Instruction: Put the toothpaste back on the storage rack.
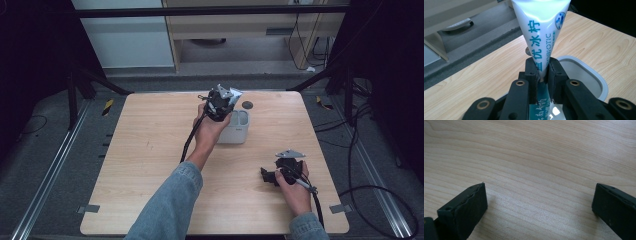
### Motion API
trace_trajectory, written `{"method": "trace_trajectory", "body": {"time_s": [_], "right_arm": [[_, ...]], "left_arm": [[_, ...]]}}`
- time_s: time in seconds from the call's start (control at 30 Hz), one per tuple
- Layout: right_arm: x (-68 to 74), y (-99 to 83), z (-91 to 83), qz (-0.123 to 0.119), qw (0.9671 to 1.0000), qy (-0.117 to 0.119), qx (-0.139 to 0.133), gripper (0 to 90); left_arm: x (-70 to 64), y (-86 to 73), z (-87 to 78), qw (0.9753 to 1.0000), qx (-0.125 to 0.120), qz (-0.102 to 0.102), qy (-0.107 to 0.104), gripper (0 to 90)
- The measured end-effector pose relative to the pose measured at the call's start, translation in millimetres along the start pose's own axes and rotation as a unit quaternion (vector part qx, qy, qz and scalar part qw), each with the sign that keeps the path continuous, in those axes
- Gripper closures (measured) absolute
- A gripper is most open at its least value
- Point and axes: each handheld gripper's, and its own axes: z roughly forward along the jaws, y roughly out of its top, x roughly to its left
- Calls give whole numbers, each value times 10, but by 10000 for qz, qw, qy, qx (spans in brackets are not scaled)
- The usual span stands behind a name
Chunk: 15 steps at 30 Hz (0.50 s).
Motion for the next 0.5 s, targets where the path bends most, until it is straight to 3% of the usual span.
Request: {"method": "trace_trajectory", "body": {"time_s": [0.5], "right_arm": [[-6, -2, 1, -54, 10000, -8, 12, 4]], "left_arm": [[-39, -14, 40, 9999, 99, -31, -62, 793]]}}
